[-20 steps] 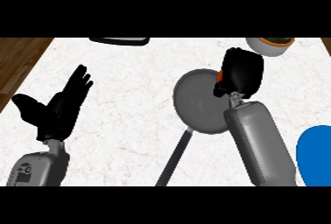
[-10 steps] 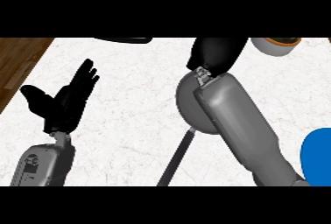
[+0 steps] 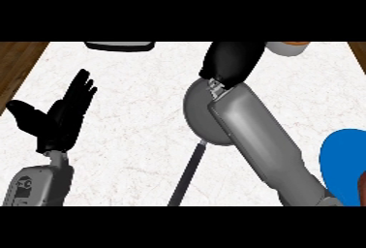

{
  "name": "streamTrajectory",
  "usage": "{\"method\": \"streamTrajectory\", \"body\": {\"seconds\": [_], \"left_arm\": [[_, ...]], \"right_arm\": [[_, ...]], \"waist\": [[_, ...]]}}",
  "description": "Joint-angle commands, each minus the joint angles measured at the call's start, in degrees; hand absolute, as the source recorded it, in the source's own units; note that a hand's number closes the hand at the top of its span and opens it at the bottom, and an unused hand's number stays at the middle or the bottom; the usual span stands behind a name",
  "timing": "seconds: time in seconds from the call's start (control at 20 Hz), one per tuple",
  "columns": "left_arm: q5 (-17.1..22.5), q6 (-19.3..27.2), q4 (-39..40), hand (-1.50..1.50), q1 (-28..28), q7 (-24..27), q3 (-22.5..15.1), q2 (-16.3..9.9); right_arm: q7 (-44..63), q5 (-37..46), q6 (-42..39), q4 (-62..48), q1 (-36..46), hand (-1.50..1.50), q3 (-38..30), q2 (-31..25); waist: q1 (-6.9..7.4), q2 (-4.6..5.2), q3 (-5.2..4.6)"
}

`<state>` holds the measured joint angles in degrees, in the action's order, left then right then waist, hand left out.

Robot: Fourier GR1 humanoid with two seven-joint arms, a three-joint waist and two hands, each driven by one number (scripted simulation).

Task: Pick the tomato from the plate and place it in the pan

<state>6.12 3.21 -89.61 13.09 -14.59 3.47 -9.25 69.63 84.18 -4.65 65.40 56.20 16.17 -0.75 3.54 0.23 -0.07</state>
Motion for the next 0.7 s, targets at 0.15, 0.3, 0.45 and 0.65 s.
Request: {"method": "streamTrajectory", "body": {"seconds": [0.15, 0.3, 0.45, 0.65], "left_arm": [[1.0, 0.2, -0.6, 0.0, -0.9, -0.8, 2.2, -1.0], [-0.9, 1.6, -1.2, 0.0, -1.8, 0.4, 0.8, 0.4], [-2.1, 2.0, -1.3, 0.0, -2.7, 1.6, -0.5, 1.4], [0.3, -0.1, -0.7, 0.0, -1.0, -0.3, 2.2, -0.9]], "right_arm": [[8.8, 0.8, 11.3, -1.1, -7.2, 1.5, 0.4, 0.7], [1.2, 1.5, 16.0, -0.7, -12.6, 1.5, -3.7, 0.7], [-2.9, -0.2, 21.6, -3.1, -14.8, 1.5, -5.3, 0.7], [-5.2, -2.6, 24.8, -6.9, -15.9, 1.5, -4.9, 0.7]], "waist": [[-2.16, 0.0, 0.09], [-3.03, 0.0, 0.11], [-2.87, 0.08, 0.11], [-2.82, -0.04, 0.09]]}}
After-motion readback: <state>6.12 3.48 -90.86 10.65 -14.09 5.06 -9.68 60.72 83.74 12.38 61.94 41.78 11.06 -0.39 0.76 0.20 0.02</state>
